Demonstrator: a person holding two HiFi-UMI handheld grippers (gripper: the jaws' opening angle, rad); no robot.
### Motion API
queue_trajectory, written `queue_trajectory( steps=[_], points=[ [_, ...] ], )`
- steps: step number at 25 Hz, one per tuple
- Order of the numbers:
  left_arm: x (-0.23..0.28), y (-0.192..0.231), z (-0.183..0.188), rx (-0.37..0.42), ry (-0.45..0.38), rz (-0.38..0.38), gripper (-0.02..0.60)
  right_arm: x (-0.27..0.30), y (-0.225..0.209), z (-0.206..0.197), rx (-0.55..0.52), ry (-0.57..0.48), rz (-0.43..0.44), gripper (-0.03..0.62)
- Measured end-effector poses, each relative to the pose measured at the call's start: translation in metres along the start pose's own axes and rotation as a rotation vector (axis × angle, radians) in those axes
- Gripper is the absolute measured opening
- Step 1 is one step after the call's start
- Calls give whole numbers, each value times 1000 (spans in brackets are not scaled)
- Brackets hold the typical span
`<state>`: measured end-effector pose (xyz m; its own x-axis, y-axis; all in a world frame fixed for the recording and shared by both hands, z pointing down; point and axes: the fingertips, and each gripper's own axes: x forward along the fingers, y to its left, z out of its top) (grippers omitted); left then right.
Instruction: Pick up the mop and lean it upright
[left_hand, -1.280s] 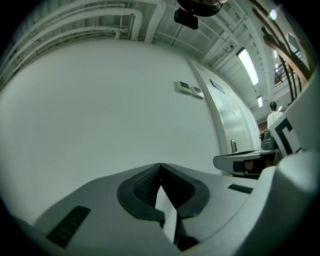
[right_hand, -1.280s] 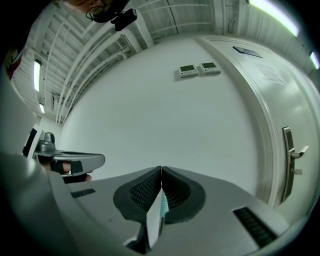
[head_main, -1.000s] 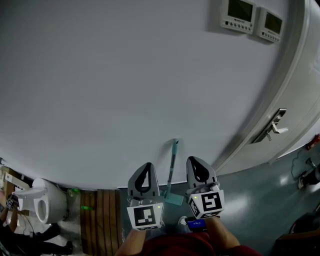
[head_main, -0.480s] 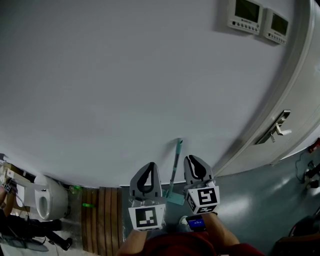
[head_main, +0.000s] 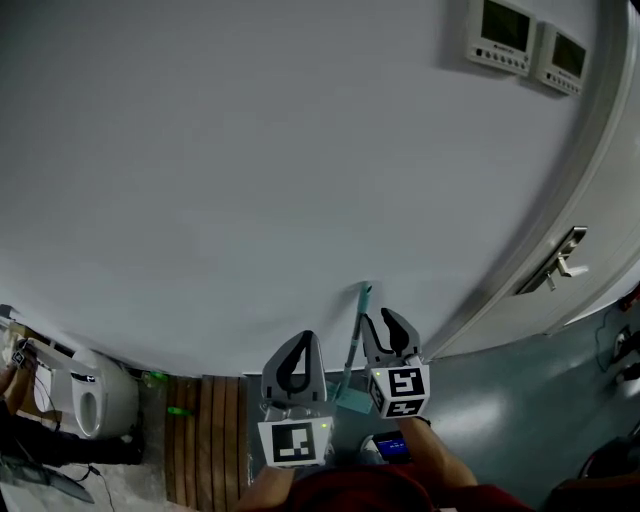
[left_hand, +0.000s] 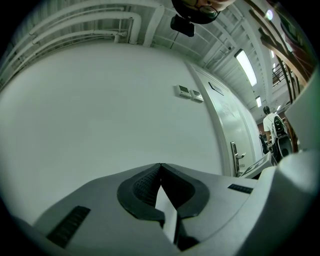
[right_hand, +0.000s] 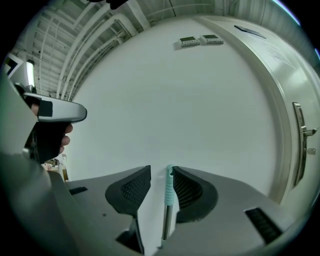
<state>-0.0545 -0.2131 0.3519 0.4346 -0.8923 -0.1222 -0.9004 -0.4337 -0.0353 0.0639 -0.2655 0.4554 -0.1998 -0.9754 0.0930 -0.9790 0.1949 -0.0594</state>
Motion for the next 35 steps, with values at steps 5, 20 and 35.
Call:
queue_trajectory(
  steps=[5, 20, 35],
  points=[
    [3, 5, 0, 7, 0, 9, 15, 15, -2, -11, 3, 25, -3, 163],
    [10, 15, 2, 32, -3, 52, 15, 59, -13, -54, 4, 134, 10, 181],
    [13, 20, -1, 41, 7, 66, 15, 71, -17, -68, 10, 157, 10, 181]
  ],
)
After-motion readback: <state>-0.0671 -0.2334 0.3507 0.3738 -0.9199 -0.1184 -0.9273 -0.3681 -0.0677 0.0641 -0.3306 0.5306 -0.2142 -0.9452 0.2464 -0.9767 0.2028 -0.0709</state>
